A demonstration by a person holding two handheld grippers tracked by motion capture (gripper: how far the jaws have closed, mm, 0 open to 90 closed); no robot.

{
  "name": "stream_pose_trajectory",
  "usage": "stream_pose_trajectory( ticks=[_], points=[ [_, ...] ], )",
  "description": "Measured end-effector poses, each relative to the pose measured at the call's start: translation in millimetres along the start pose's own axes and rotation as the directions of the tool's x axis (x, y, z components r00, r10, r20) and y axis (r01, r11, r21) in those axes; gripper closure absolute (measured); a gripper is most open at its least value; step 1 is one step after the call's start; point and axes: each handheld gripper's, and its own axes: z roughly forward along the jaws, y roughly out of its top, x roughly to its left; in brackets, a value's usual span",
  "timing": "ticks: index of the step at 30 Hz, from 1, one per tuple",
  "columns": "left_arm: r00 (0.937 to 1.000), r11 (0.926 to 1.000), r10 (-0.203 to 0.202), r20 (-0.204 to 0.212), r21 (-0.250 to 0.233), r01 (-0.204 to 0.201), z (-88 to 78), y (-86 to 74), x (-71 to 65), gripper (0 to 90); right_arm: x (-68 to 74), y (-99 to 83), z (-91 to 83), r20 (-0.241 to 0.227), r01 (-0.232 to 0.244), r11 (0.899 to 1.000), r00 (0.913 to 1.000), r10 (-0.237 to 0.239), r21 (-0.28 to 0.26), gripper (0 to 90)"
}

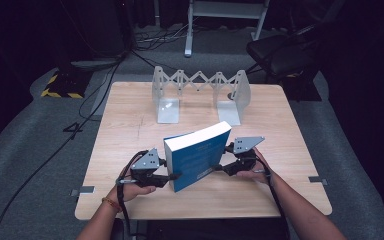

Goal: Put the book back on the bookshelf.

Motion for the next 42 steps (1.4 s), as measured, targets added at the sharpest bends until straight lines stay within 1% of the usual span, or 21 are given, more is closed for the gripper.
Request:
stream_pose_trajectory(
  ticks=[2,4,5,10,13,15,16,21,23,25,26,27,29,30,32,33,34,38,40,41,42],
  points=[
    [0.9997,1.0,-0.006,-0.026,0.004,0.006,-1.2,-2.7,1.9,51.6,-1.5,-2.2,-4.3,-0.022,-0.004,1.0,0.9997,0.004,-0.006,48.6],
    [0.9995,0.9999,-0.012,-0.03,0.003,0.012,-1.4,-3.8,3.3,51.6,0.7,-3.2,-7.9,-0.044,0.005,1.0,0.999,-0.005,0.0,52.0],
    [0.9991,0.9995,-0.03,-0.031,0.001,0.03,0.0,-3.8,5.5,51.6,2.9,-2.7,-9.8,-0.045,0.02,1.0,0.9988,-0.019,0.012,53.4],
    [0.9983,0.9999,-0.012,-0.057,-0.005,0.012,6.2,-0.2,2.0,52.0,16.1,-4.8,-19.5,-0.034,0.042,0.999,0.9986,-0.041,0.022,59.0],
    [0.9986,0.9999,-0.001,-0.053,-0.011,0.001,14.3,4.3,1.0,50.8,27.8,-7.3,-29.6,-0.028,0.054,0.998,0.9982,-0.053,0.039,61.7],
    [0.9985,0.9999,0.014,-0.053,-0.006,-0.014,22.2,9.3,-0.5,50.7,35.0,-9.9,-36.3,-0.011,0.054,0.998,0.9985,-0.053,0.044,62.3],
    [0.9984,0.9997,0.026,-0.05,-0.002,-0.026,26.7,12.5,-1.1,50.7,38.8,-11.9,-41.6,0.013,0.055,0.997,0.9984,-0.056,0.049,62.2],
    [0.9971,0.9977,0.068,-0.035,0.004,-0.068,56.9,30.1,0.4,49.2,45.7,-24.1,-67.3,0.11,0.036,0.997,0.993,-0.042,0.062,62.3],
    [0.9963,0.9966,0.082,-0.025,0.008,-0.082,63.7,34.1,1.8,47.9,46.9,-26.0,-72.6,0.123,0.035,0.997,0.9915,-0.043,0.067,62.3],
    [0.9953,0.9952,0.097,0.0,0.01,-0.097,79.2,43.4,4.8,47.2,48.3,-36.4,-91.1,0.159,0.009,0.998,0.9871,-0.019,0.063,62.5],
    [0.9956,0.9956,0.093,0.013,0.009,-0.093,84.2,46.0,5.8,47.2,48.3,-36.4,-91.1,0.159,0.009,0.998,0.9871,-0.019,0.063,62.5],
    [0.9946,0.9954,0.095,0.041,0.003,-0.096,96.3,52.3,8.1,46.7,48.2,-42.2,-100.2,0.173,-0.011,0.999,0.985,0.002,0.053,62.3],
    [0.9928,0.9951,0.098,0.068,-0.001,-0.099,106.6,57.5,9.5,46.2,49.1,-48.6,-109.3,0.185,-0.031,0.999,0.9824,0.023,0.041,62.3],
    [0.991,0.9938,0.111,0.076,-0.003,-0.111,110.7,59.4,9.8,45.9,50.3,-51.4,-113.5,0.188,-0.044,0.998,0.9815,0.037,0.036,62.2],
    [0.9906,0.9941,0.108,0.084,-0.009,-0.108,118.1,62.5,9.8,44.7,52.3,-55.9,-120.0,0.199,-0.052,0.998,0.9789,0.045,0.028,61.8],
    [0.9906,0.9941,0.108,0.084,-0.009,-0.108,118.1,62.5,9.8,43.9,52.3,-55.9,-120.0,0.199,-0.052,0.998,0.9789,0.045,0.028,61.8],
    [0.991,0.9944,0.105,0.083,-0.015,-0.104,123.2,64.6,10.0,43.0,55.2,-57.0,-123.3,0.219,-0.048,0.998,0.9749,0.04,0.028,61.2],
    [0.9914,0.9941,0.108,0.075,-0.017,-0.107,127.1,66.1,9.5,40.4,56.8,-56.5,-127.5,0.233,-0.046,0.999,0.9713,0.049,-0.019,60.5],
    [0.9911,0.9925,0.122,0.053,-0.013,-0.122,128.3,65.9,7.4,39.1,57.3,-56.1,-127.5,0.243,-0.036,0.999,0.9693,0.039,-0.02,60.3],
    [0.9887,0.9889,0.148,0.024,0.012,-0.148,128.2,66.4,4.1,36.9,58.1,-56.8,-126.9,0.248,-0.041,0.999,0.9676,0.047,-0.03,60.8],
    [0.988,0.9876,0.154,0.01,0.029,-0.154,127.5,66.4,2.6,35.7,58.0,-57.6,-126.8,0.245,-0.044,0.998,0.9681,0.052,-0.038,61.0]
  ],
)
